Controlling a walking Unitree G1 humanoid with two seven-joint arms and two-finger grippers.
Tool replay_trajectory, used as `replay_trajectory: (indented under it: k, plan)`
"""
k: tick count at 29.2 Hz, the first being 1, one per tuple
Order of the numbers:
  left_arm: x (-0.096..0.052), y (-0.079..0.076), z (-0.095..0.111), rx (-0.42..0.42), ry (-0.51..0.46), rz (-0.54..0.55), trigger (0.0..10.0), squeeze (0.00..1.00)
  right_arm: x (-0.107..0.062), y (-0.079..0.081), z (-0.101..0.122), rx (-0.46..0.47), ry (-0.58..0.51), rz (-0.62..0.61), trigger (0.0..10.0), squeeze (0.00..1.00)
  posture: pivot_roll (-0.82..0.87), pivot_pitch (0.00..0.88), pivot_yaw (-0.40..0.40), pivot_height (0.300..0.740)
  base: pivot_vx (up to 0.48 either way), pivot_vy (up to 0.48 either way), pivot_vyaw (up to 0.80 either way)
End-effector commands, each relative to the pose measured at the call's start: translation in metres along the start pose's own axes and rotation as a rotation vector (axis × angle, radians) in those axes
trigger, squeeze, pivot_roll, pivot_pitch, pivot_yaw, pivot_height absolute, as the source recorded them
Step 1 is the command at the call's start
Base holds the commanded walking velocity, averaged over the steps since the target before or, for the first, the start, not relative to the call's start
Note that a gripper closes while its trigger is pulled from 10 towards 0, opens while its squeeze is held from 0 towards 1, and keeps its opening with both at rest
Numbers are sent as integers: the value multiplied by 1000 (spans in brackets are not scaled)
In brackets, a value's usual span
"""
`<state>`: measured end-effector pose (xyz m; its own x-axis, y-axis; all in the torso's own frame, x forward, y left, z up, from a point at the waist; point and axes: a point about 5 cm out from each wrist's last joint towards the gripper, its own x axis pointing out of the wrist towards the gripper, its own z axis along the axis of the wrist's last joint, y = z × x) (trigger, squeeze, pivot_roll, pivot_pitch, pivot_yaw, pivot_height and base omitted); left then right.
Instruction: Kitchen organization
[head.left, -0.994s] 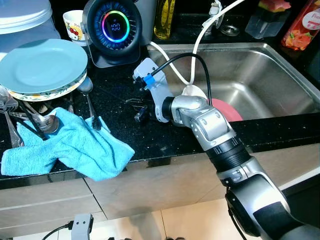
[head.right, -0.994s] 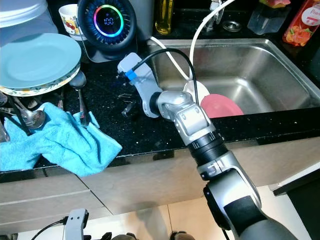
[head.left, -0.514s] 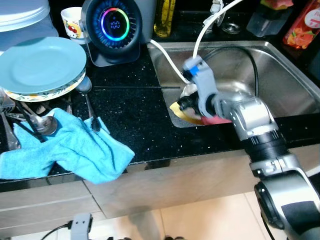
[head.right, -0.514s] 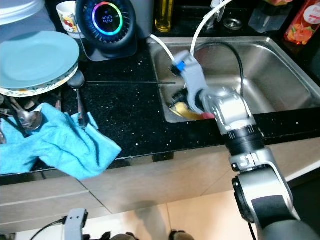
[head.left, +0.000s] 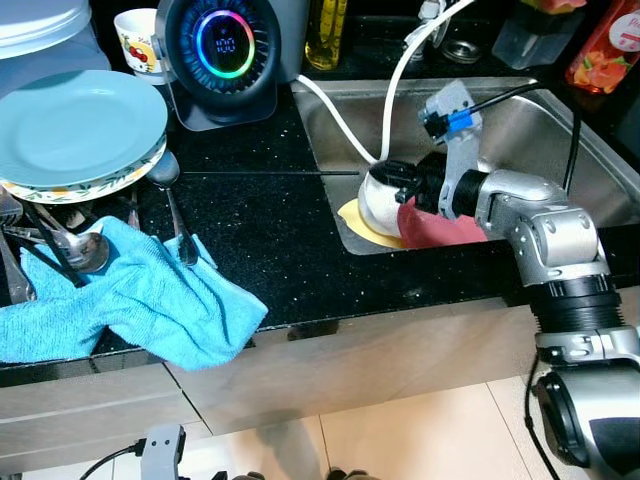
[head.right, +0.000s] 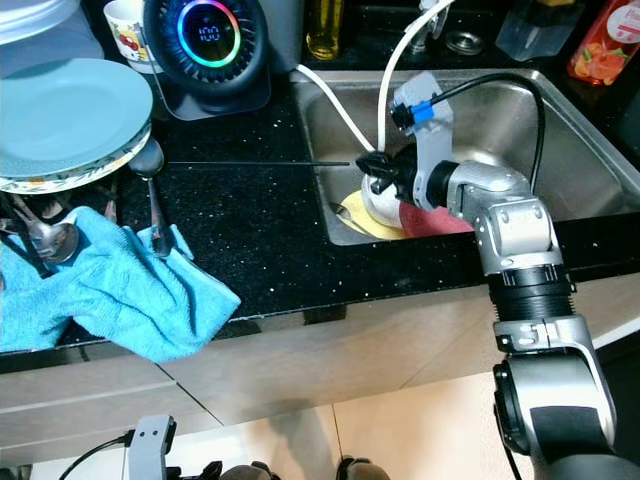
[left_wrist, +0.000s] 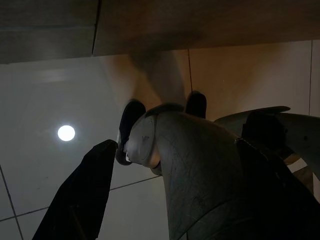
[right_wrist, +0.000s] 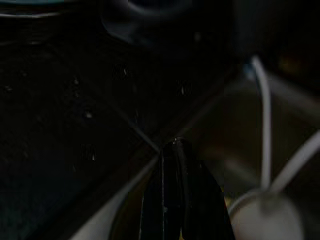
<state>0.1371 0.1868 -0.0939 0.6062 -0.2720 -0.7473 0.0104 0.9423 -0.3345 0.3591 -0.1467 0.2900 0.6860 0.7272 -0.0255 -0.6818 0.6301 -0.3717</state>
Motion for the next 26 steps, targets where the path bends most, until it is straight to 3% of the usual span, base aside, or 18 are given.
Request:
replay_trajectory:
  k: [1,2,3,4,6,7,11,14,15,16,17,18,22,26]
  plan:
    - [-7,-6,-34,-43,133,-12,10000,0,8,8,-5,-199,79,-28,10000,373,96,172,-83,740,0,0,0]
    - [-7,-6,-34,-43,133,-12,10000,0,14,11,-6,-375,134,-45,10000,345,99,173,-83,740,0,0,0]
    - [-7,-6,-34,-43,133,-12,10000,0,14,11,-6,-375,134,-45,10000,345,99,173,-83,740,0,0,0]
    - [-7,-6,-35,-43,134,-12,10000,0,17,14,-4,-454,139,-31,10000,0,102,175,-84,740,0,0,0]
    - [-7,-6,-35,-44,135,-11,10000,0,18,15,1,-426,102,-20,10000,43,104,175,-85,740,0,0,0]
    - [-7,-6,-35,-45,135,-10,10000,0,19,14,4,-438,86,-35,10000,1000,105,175,-87,740,0,0,0]
    - [-7,-6,-36,-46,135,-9,10000,0,20,12,6,-502,92,-55,10000,1000,104,175,-87,740,0,0,0]
    - [-7,-6,-36,-47,135,-10,10000,0,28,21,5,-567,92,-28,10000,1000,102,176,-89,740,0,0,0]
    - [-7,-6,-36,-47,134,-11,10000,0,32,25,3,-611,106,-1,10000,631,102,177,-88,740,0,0,0]
    - [-7,-6,-35,-47,134,-12,10000,0,34,28,1,-640,116,17,10000,631,102,177,-88,740,0,0,0]
    - [-7,-7,-35,-47,134,-12,10000,0,35,30,-1,-658,123,32,10000,220,101,176,-89,740,0,0,0]
    - [-7,-7,-35,-47,133,-13,10000,0,37,32,-2,-677,129,50,10000,0,101,175,-90,740,0,0,0]
    - [-7,-7,-35,-47,132,-12,10000,0,48,43,-13,-781,196,149,10000,0,101,173,-91,740,0,0,0]
    - [-6,-7,-35,-49,130,-10,10000,0,55,46,-9,-819,185,162,10000,0,107,170,-100,740,0,0,0]
